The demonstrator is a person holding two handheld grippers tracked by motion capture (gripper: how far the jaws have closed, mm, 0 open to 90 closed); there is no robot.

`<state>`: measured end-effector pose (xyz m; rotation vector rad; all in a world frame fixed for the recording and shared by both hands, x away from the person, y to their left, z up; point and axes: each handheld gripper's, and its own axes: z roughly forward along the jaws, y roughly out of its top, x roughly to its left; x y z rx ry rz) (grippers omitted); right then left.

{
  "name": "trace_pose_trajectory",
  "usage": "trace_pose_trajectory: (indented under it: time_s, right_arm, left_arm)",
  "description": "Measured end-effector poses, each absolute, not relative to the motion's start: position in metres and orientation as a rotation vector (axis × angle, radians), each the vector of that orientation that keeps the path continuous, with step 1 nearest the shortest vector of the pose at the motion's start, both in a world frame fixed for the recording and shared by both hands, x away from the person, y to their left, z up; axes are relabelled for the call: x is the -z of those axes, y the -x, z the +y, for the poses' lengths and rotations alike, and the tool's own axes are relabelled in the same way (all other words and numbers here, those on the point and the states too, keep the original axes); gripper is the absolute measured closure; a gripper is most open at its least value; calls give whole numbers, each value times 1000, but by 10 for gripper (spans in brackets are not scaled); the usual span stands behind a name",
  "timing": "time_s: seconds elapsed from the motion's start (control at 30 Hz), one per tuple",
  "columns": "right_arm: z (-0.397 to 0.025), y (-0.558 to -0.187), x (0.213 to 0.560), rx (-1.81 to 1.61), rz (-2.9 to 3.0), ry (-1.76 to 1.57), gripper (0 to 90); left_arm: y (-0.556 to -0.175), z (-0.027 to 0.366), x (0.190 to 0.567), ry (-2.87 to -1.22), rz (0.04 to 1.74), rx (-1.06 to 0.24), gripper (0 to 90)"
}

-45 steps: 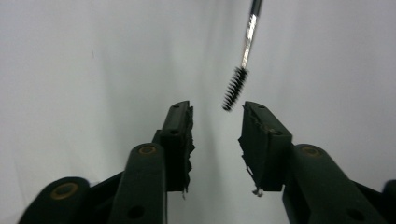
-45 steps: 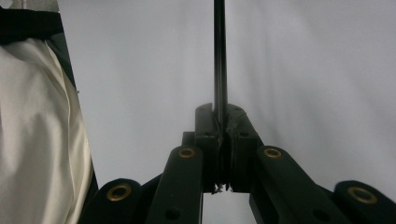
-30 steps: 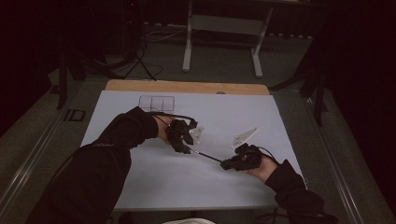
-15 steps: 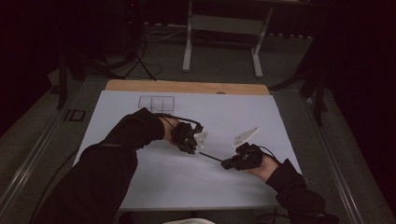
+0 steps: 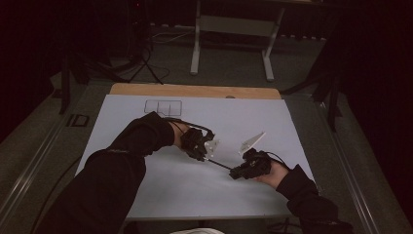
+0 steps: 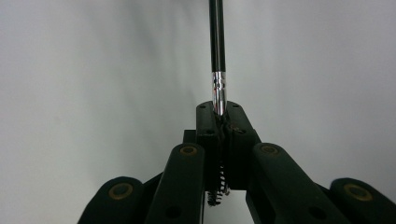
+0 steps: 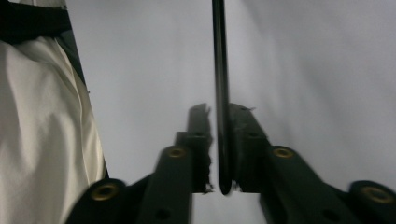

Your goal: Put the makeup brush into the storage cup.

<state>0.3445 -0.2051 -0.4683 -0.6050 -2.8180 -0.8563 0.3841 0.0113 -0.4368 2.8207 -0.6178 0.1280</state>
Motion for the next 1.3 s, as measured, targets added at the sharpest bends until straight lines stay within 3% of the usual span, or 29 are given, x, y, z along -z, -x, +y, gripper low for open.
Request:
trace_pose_trajectory:
  time_s: [0.1, 0.33, 0.5, 0.8, 1.3]
  right_arm:
    - [-203, -347, 468, 839, -2793, 624, 718]
    - [-195, -356, 468, 768, -2801, 645, 719]
    - [-190, -358, 467, 730, -2819, 622, 836]
    - [-190, -355, 465, 760, -2849, 531, 855]
    - [-202, -354, 465, 793, -2881, 512, 855]
  left_arm:
    - [-384, 11, 438, -2851, -639, -152, 877]
    - [-383, 8, 437, -2865, -648, -173, 877]
    - [-384, 8, 436, -2854, -642, -182, 877]
    - [-386, 14, 439, -2815, -604, -161, 851]
    - [-390, 33, 429, -2806, -180, -117, 597]
